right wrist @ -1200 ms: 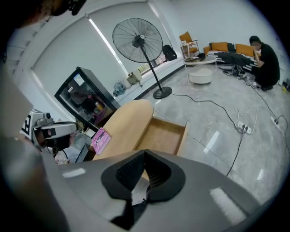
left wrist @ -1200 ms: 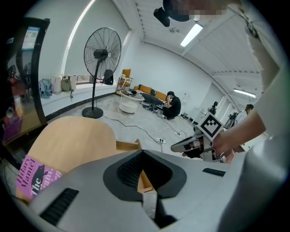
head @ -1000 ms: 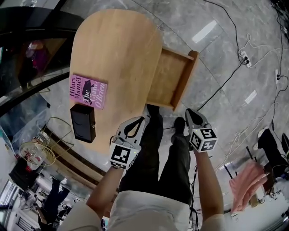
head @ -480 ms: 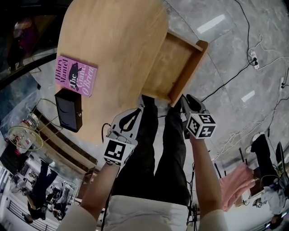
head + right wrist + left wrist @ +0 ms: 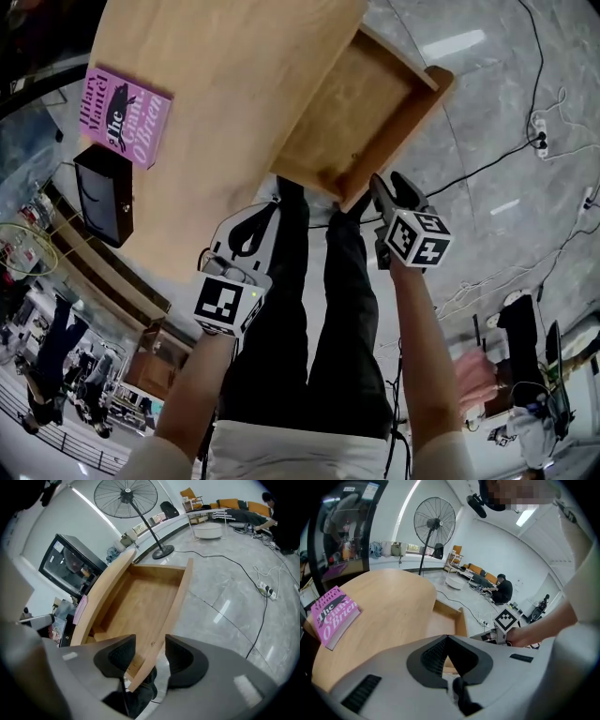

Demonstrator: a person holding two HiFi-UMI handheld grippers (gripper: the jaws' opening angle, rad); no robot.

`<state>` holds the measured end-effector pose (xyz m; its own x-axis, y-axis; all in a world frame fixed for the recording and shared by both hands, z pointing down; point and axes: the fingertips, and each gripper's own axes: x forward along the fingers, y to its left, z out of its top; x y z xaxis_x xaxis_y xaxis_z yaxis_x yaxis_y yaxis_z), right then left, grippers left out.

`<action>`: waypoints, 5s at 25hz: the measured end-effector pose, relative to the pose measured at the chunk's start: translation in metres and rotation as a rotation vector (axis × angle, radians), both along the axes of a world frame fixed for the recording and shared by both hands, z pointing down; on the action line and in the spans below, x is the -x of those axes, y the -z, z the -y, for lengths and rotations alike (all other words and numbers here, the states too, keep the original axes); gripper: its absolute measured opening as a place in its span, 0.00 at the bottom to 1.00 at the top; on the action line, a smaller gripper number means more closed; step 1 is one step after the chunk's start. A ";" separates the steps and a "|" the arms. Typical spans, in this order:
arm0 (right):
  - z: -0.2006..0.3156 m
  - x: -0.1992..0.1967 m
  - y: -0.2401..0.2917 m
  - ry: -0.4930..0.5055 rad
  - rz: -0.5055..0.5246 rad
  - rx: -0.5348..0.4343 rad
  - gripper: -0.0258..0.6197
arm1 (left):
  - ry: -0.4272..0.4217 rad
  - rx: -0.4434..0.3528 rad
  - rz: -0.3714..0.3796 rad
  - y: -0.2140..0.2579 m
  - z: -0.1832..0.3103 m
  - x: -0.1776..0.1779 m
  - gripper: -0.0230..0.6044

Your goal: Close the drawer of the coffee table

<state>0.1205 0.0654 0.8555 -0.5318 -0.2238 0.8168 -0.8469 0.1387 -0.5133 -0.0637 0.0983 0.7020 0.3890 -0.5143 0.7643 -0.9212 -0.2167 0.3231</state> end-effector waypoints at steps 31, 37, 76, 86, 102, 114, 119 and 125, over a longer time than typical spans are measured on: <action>0.010 0.028 -0.035 -0.089 0.108 0.049 0.63 | 0.099 0.005 0.023 -0.030 -0.011 0.010 0.05; 0.013 0.032 -0.022 -0.102 0.106 0.021 0.63 | 0.132 0.038 -0.002 -0.030 -0.007 0.016 0.05; 0.050 0.138 0.029 -0.028 0.240 -0.102 0.62 | 0.142 0.017 -0.040 -0.024 0.013 0.066 0.05; 0.056 0.174 0.035 0.031 0.308 -0.109 0.62 | 0.152 0.010 -0.053 -0.025 0.014 0.071 0.05; 0.069 0.218 0.036 0.083 0.418 -0.119 0.62 | 0.185 0.005 -0.063 -0.030 0.020 0.086 0.05; 0.080 0.228 0.037 0.020 0.559 -0.137 0.56 | 0.194 0.003 -0.066 -0.033 0.017 0.081 0.05; 0.083 0.228 0.034 -0.026 0.577 -0.139 0.52 | 0.202 0.000 -0.061 -0.036 0.013 0.080 0.05; 0.082 0.228 0.033 0.027 0.560 -0.136 0.51 | 0.215 -0.009 -0.062 -0.031 0.012 0.075 0.05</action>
<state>-0.1075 -0.0162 0.8220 -0.8819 -0.2873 0.3737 -0.4460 0.2523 -0.8587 -0.1391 0.0861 0.7332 0.3156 -0.5973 0.7373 -0.9250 -0.0206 0.3793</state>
